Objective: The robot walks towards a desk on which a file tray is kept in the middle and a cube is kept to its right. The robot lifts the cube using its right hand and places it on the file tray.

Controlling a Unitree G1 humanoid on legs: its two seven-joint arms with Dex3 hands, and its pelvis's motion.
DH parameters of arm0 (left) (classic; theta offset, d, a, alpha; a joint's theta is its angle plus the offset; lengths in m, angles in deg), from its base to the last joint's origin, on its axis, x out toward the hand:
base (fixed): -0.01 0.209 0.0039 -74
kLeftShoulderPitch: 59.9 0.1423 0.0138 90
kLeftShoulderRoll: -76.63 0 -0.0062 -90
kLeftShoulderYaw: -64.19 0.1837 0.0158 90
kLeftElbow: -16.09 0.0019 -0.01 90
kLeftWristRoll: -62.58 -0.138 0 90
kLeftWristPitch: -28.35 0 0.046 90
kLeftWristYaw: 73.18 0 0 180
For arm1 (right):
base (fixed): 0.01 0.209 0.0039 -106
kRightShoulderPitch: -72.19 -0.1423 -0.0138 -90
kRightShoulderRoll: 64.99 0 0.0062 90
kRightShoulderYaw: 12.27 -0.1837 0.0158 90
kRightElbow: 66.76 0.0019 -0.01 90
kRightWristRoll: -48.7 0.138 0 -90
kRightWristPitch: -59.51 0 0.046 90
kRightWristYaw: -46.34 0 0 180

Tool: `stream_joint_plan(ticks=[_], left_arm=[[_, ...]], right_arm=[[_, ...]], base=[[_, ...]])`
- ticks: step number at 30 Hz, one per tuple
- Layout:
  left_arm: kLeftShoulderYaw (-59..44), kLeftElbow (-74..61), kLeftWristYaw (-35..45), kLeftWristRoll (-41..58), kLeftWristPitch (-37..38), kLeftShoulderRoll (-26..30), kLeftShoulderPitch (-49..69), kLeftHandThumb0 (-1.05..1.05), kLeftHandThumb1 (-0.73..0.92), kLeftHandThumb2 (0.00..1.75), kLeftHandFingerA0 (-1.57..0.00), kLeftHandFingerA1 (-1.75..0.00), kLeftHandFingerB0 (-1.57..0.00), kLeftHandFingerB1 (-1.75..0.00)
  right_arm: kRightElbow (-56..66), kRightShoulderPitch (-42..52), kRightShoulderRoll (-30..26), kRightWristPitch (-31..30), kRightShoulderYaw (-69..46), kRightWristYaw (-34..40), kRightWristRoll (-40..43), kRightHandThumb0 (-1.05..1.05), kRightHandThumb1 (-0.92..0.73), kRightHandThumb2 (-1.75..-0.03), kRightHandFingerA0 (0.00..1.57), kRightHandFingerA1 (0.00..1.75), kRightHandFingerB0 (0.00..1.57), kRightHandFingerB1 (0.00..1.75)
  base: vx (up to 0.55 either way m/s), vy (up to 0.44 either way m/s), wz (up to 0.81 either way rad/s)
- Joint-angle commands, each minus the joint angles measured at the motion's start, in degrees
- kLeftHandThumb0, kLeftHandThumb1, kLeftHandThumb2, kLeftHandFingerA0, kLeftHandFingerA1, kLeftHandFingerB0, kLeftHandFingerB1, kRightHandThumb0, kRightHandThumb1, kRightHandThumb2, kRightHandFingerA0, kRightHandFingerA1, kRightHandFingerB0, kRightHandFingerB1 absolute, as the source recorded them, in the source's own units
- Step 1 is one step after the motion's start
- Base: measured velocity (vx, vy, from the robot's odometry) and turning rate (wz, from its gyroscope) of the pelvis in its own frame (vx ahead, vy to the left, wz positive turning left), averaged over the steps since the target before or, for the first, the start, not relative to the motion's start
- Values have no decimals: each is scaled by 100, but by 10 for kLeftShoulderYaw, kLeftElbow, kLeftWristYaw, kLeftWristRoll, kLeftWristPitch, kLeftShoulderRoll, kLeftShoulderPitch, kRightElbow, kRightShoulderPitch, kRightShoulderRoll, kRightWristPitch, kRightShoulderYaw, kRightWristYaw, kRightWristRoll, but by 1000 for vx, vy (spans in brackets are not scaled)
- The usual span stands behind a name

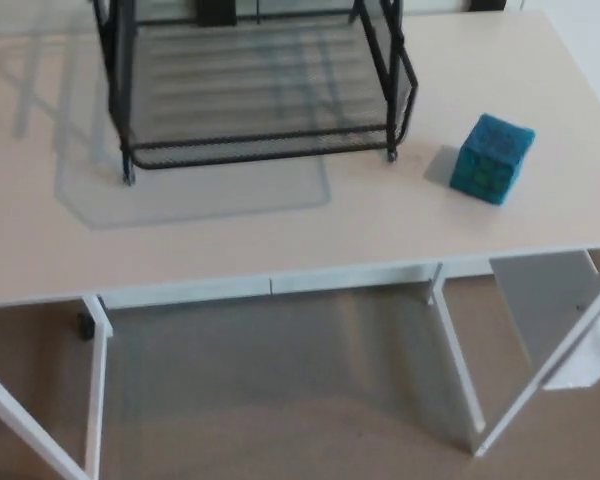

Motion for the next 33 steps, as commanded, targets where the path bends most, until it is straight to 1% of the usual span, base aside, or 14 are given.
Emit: stream_joint_plan(ticks=[1,2,6,7,8,9,11,16,23,27,29,31,32,33], left_arm=[[-17,0,-5,11,-3,2,-5,-96,65,110,-16,-68,-8,-52],[-10,2,-15,1,-2,3,-6,-92,86,67,-22,-74,-11,-60],[-1,7,-7,-7,3,6,-10,-92,88,67,-25,-77,-7,-59],[-3,0,-8,-3,-1,6,-7,-96,65,113,-34,-76,-5,-58],[-3,-2,-11,-4,0,5,-6,-93,88,66,-33,-81,-8,-61],[-4,-4,-4,-2,5,8,-4,-96,66,114,-31,-74,-5,-58],[-15,0,-3,8,0,6,-9,-96,64,111,-29,-73,-2,-55],[-30,-2,5,17,-4,6,-14,-97,66,112,-4,-64,-8,-51],[-12,21,1,-7,21,12,-21,-96,89,66,-28,-81,-2,-56],[-28,2,-7,13,-5,6,-19,-93,64,111,-33,-77,-1,-54],[-20,7,-2,2,19,9,-16,-94,88,67,-16,-79,0,-59],[-20,13,-7,0,17,9,-21,-94,64,114,-40,-79,-1,-54],[-18,9,-5,-1,16,11,-20,-98,87,65,-25,-81,-2,-58],[-22,-2,-2,5,7,11,-16,-92,65,114,-42,-80,-1,-54]], right_arm=[[-11,1,-19,21,19,-1,-14,-85,-77,-65,33,41,10,23],[-8,4,-12,24,11,8,-7,-39,-35,-99,6,49,0,48],[0,-15,-11,-32,15,-3,-5,-83,-61,-91,14,45,6,31],[-8,-21,-17,-34,28,-3,-19,-38,-37,-99,5,48,0,48],[-42,-19,-9,21,19,21,-11,-38,-37,-99,8,48,0,48],[-69,-33,-9,34,27,20,-13,-85,-61,-96,24,48,5,30],[-91,-43,-3,38,29,34,-13,-39,-32,-97,4,48,0,49],[29,18,-13,-12,19,36,-30,-82,-76,-64,50,42,15,26],[73,41,-25,-26,19,21,-27,-87,-63,-98,37,53,7,36],[26,9,-19,6,24,23,-21,-87,-79,-64,42,46,8,22],[31,-3,-18,-27,10,7,-1,-81,-61,-95,31,52,6,29],[39,0,-20,-22,0,11,1,-87,-79,-65,41,43,9,22],[36,-3,-8,-20,-34,4,37,-85,-73,-63,34,43,9,23],[13,-12,4,8,-61,2,64,-78,-56,-89,23,48,4,29]], base=[[177,-30,-10],[143,-78,-6],[74,43,-12],[58,147,-29],[80,190,-13],[89,252,-2],[58,292,1],[113,290,1],[121,49,7],[135,-46,10],[82,-169,-21],[64,-139,-2],[78,-98,-4],[0,0,0]])
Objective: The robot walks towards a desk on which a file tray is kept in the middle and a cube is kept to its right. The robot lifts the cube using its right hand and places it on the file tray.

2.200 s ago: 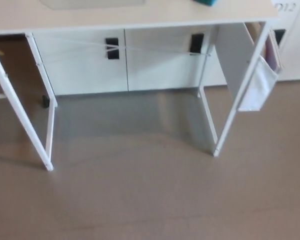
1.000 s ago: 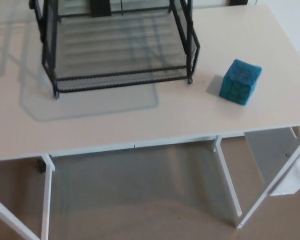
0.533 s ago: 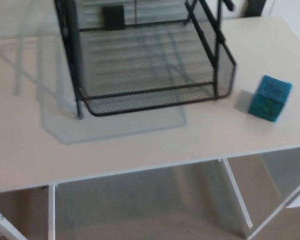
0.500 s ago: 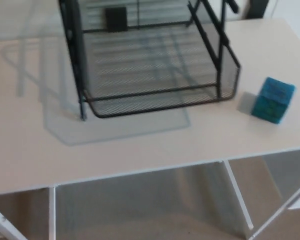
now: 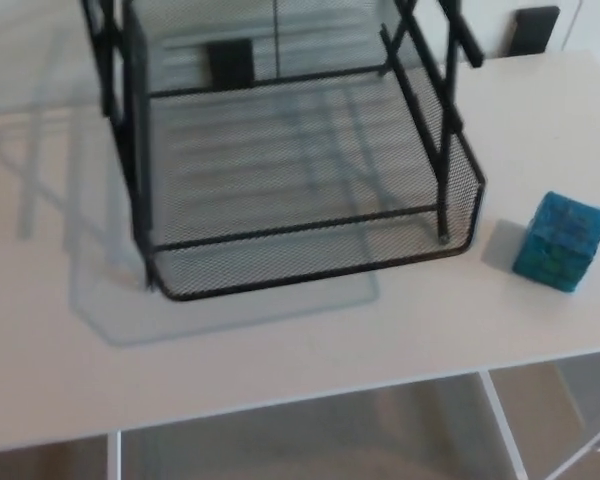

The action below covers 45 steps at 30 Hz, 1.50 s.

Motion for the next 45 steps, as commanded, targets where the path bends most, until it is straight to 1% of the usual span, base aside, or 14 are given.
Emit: stream_joint_plan(ticks=[1,2,3,4,9,12,22,24,25,31,32,36,40,45], left_arm=[[-8,-13,-17,3,0,6,6,-94,89,67,-40,-90,-7,-60],[-14,-23,-7,11,1,8,12,-96,67,113,-36,-80,-3,-57],[-25,-29,-6,20,-1,6,15,-92,89,67,-20,-80,0,-56],[-29,-29,-5,23,-1,6,18,-96,69,114,-20,-71,-5,-51],[-30,-25,-17,10,-10,12,23,-99,92,75,-39,-90,-2,-54],[-35,-24,-34,9,-14,10,20,-96,72,119,-42,-83,-4,-48],[-36,-25,-22,8,-8,6,27,-91,67,115,-48,-83,0,-54],[-33,-20,-24,4,2,6,26,-93,91,67,-22,-83,0,-56],[-46,-17,-12,20,-4,4,24,-97,67,114,-14,-69,-5,-47],[-52,-18,-11,20,-5,3,24,-97,70,117,-20,-71,-3,-46],[-51,-18,-11,20,-4,3,25,-95,90,69,-20,-79,0,-47],[-55,-18,-17,25,-11,6,21,-97,90,68,-26,-85,0,-43],[-58,-14,-13,28,-8,12,20,-97,71,118,-16,-70,-5,-45],[-49,-37,-12,21,-18,13,28,-93,92,68,-23,-79,-1,-56]], right_arm=[[-30,-22,22,14,-74,-13,74,-78,-56,-89,23,47,5,29],[-44,-36,26,7,-80,-12,74,-75,-69,-62,31,38,7,21],[-99,-58,39,41,-95,5,82,-38,-36,-96,4,47,0,49],[-120,-66,47,56,-110,8,93,-36,-40,-97,4,48,0,49],[-198,-88,72,129,-187,-15,150,-58,-65,-59,28,40,0,19],[-164,-77,83,149,-206,-9,157,-54,-65,-59,27,44,0,23],[-248,-121,72,173,-207,-9,154,-59,-62,-58,29,43,0,22],[-257,-124,71,181,-211,-4,159,-56,-61,-59,19,41,0,22],[-265,-129,71,180,-221,-15,173,-57,-57,-67,7,42,1,8],[-190,-106,99,137,-292,1,235,-45,-49,-73,7,48,1,12],[-185,-106,100,129,-299,-2,240,-43,-49,-74,4,47,0,8],[-157,-126,100,80,-360,-18,305,-42,-50,-75,0,28,0,1],[-173,-230,5,66,-408,74,282,-54,-56,-79,1,44,0,0],[-181,-386,-122,75,-373,90,237,-76,-59,-58,7,59,0,10]], base=[[71,-27,-11],[70,-5,-10],[48,32,-7],[0,0,0],[38,201,3],[89,241,-7],[39,10,5],[0,0,0],[0,0,0],[0,0,0],[0,0,0],[0,0,0],[0,0,0],[0,0,0]])
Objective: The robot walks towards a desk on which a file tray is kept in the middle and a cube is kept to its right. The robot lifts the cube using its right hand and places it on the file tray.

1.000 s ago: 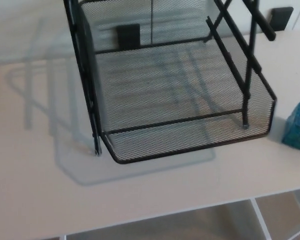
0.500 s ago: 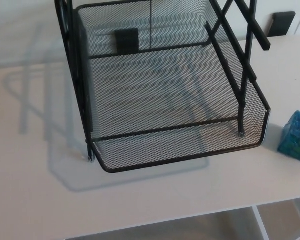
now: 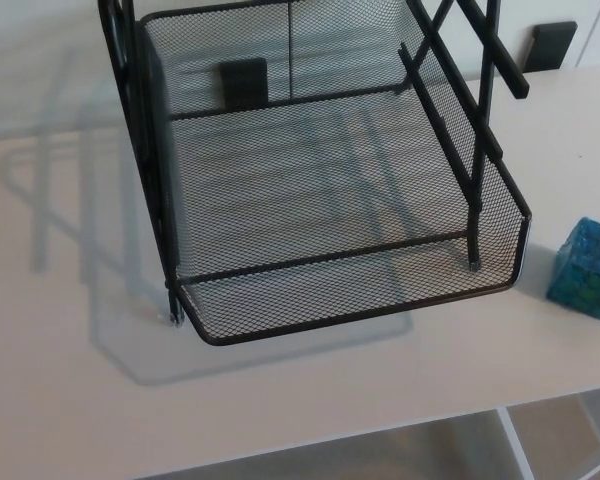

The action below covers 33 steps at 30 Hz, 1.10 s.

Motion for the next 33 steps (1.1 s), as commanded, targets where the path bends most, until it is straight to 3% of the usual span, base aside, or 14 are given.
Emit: stream_joint_plan(ticks=[1,2,3,7,9,10,13,24,25,26,27,30,31,33], left_arm=[[-5,-23,0,6,-17,16,12,-95,70,117,-33,-76,-2,-52],[-8,-25,-1,10,-14,14,14,-93,92,67,-22,-79,-3,-58],[-11,-25,2,13,-11,13,16,-95,69,116,-28,-75,-2,-52],[-10,-13,10,12,3,12,18,-95,68,116,-23,-73,-5,-53],[-14,4,7,16,1,8,6,-97,67,115,-29,-77,-3,-54],[-13,2,3,14,-1,7,6,-92,89,66,-23,-83,-1,-61],[-8,-10,-1,9,-2,6,8,-95,69,116,-25,-73,-5,-56],[2,7,-7,-2,7,4,4,-88,65,116,-39,-78,-2,-57],[3,8,-6,-3,7,4,3,-92,90,67,-27,-81,-6,-62],[4,8,-5,-3,7,4,3,-82,64,116,-32,-73,0,-54],[-5,14,-1,7,3,2,-1,-92,88,67,-25,-80,-5,-61],[-3,9,-1,5,12,1,4,-88,64,116,-39,-78,-5,-58],[-3,9,-1,5,16,2,5,-94,89,67,-29,-83,-12,-65],[-3,9,-1,5,16,3,5,-94,89,67,-29,-83,-12,-65]], right_arm=[[17,-160,-159,-21,41,52,-36,-94,-50,-97,0,59,0,14],[4,-199,-172,-21,59,44,-38,-87,-44,-98,0,62,0,18],[0,-219,-176,-16,68,37,-37,-98,-52,-57,5,84,0,10],[56,-299,-171,35,177,-57,-69,-94,-42,-58,15,104,0,70],[184,-284,-160,-20,271,-103,-102,-52,-32,-71,3,55,2,34],[211,-275,-155,-23,290,-104,-111,-53,-32,-71,3,50,5,27],[277,-256,-136,-41,359,-114,-141,-62,-37,-77,1,32,6,24],[248,-277,-87,-19,583,-153,-265,-70,-47,-87,37,63,5,26],[244,-278,-86,-15,591,-149,-268,-73,-49,-86,32,60,6,28],[242,-279,-86,-14,597,-147,-268,-73,-49,-84,28,56,6,33],[236,-279,-85,-7,603,-139,-269,-72,-49,-86,28,59,5,30],[216,-289,-81,0,628,-127,-279,-70,-49,-87,37,65,7,32],[199,-289,-74,16,631,-115,-278,-65,-61,-59,41,75,14,27],[193,-293,-74,18,638,-111,-275,-65,-61,-59,41,75,14,27]], base=[[0,0,0],[0,0,0],[0,0,0],[0,0,0],[0,0,0],[0,0,0],[0,0,0],[0,0,0],[0,0,0],[0,0,0],[0,0,0],[0,0,0],[0,0,0],[0,0,0]])
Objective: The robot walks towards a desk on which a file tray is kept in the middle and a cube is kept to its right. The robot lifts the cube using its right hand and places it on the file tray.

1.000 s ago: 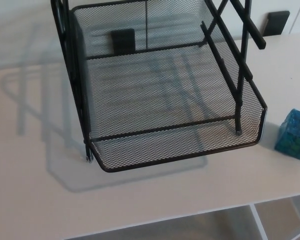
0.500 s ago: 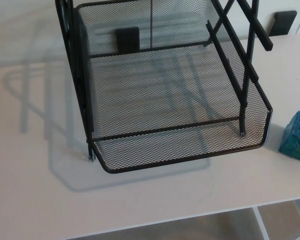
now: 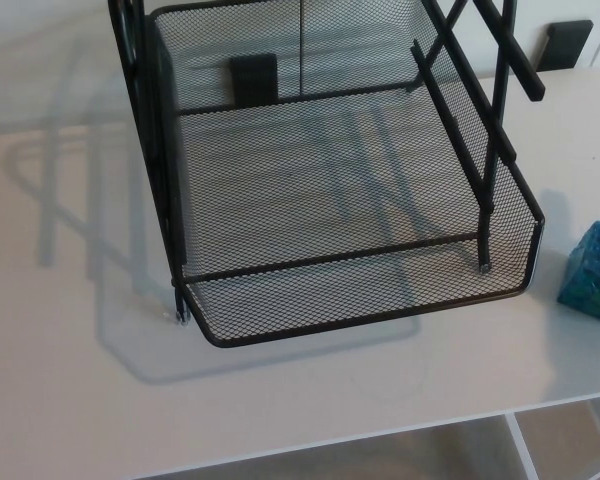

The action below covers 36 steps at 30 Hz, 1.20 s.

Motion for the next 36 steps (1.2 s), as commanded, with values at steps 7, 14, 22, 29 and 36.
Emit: stream_joint_plan(ticks=[7,14,22,29,36], left_arm=[[1,24,6,-2,24,13,-6,-85,64,116,-35,-77,-8,-60],[1,22,3,0,24,11,0,-96,68,119,-32,-76,-10,-61],[-2,47,-4,1,24,9,-12,-95,68,118,-35,-78,-15,-63],[17,33,3,-13,28,12,-4,-95,68,119,-30,-75,-15,-63],[40,36,-5,-22,19,9,-10,-95,87,66,-20,-77,-16,-62]], right_arm=[[-60,-42,35,33,116,-7,-129,-64,-60,-59,33,81,14,28],[-55,-48,66,34,116,6,-148,-64,-49,-82,22,55,9,40],[-53,-42,87,54,100,29,-170,-61,-58,-58,33,61,19,28],[-32,-37,85,19,142,0,-236,-68,-47,-83,16,52,5,38],[-54,-24,70,-3,188,-11,-297,-72,-49,-84,16,53,5,37]], base=[[0,0,0],[0,0,0],[0,0,0],[0,0,0],[0,0,0]])
